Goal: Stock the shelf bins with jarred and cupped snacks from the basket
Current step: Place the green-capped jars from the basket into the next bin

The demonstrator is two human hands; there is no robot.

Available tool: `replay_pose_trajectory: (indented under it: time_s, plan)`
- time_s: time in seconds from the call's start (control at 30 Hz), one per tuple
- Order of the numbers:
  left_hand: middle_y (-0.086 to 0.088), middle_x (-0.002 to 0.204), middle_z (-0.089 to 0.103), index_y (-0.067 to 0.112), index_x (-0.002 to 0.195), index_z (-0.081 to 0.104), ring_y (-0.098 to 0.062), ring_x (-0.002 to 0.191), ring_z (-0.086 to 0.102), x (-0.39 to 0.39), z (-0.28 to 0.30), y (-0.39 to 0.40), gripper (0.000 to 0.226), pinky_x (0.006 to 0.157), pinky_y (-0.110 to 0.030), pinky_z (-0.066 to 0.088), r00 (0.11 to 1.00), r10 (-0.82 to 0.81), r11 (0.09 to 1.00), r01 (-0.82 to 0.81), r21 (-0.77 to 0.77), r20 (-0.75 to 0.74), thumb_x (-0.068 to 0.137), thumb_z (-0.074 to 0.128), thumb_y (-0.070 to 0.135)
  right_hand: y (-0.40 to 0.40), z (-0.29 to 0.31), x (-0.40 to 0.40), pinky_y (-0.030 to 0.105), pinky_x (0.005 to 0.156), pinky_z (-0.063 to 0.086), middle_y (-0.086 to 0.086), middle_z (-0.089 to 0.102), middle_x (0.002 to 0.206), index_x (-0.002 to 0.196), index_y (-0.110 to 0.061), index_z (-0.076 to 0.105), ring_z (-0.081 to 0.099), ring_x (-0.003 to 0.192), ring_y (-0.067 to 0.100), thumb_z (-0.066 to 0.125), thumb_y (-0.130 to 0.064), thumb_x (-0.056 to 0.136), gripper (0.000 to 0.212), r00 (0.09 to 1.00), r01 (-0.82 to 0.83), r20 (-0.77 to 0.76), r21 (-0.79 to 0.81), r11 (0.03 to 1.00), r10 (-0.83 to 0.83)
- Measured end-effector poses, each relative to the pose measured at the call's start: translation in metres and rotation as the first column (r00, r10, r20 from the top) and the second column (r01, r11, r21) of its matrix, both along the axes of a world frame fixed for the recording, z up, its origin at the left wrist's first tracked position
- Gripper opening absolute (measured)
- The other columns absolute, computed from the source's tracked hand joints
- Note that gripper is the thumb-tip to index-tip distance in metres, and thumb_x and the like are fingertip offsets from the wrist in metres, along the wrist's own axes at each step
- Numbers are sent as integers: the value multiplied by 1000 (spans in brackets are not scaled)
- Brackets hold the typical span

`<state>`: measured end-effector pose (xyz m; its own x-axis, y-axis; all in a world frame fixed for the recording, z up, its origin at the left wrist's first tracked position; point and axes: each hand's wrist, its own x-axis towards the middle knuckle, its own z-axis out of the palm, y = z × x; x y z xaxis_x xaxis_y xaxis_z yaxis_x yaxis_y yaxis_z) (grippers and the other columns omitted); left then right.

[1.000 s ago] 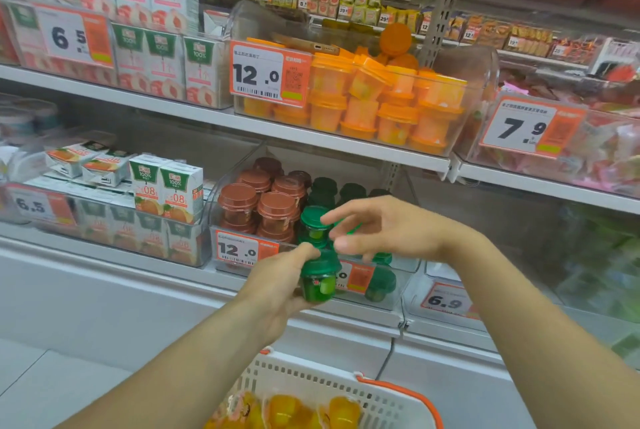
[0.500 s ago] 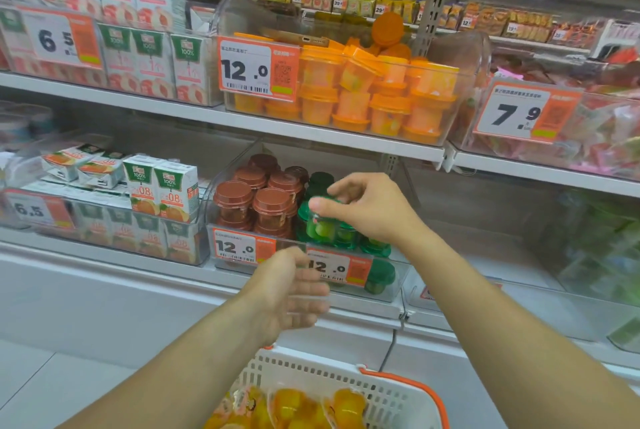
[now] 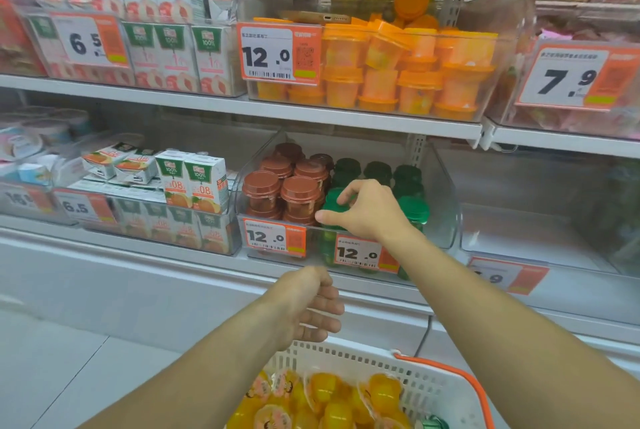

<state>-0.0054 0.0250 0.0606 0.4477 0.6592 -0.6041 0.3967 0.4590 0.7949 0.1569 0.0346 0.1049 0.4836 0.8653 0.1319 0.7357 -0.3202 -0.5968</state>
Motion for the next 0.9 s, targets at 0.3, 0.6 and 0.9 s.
replay_pose_trajectory:
  time_s: [0.3,0.6,0.9]
  plan:
    - [-8,80,75,7,96,67,-25,62,66,-4,-2,4,26,57,-28,49,1000,-5,1000,5,16,3,96,48,25,-5,7,-2,27,75,44,-3,65,100,100,-16,73,56,86,13,81,-56,72,49,999,-3,47,-32,999,5]
    - [-7,79,74,8,90,65,-25,62,65,-1,-5,1,23,55,-27,49,999,-31,999,32,42,-35,94,49,23,-3,-2,-2,29,78,51,0,71,110,106,-18,73,62,91,14,81,-65,65,63,999,18,44,-8,1000,-18]
    - [-14,78,68,1,88,60,-24,56,60,23,-33,-20,28,57,-27,48,936,-174,889,283,359,-307,95,49,26,-69,-4,-5,26,71,43,-5,56,83,82,-20,64,47,68,2,66,-25,88,8,938,-230,331,365,902,105]
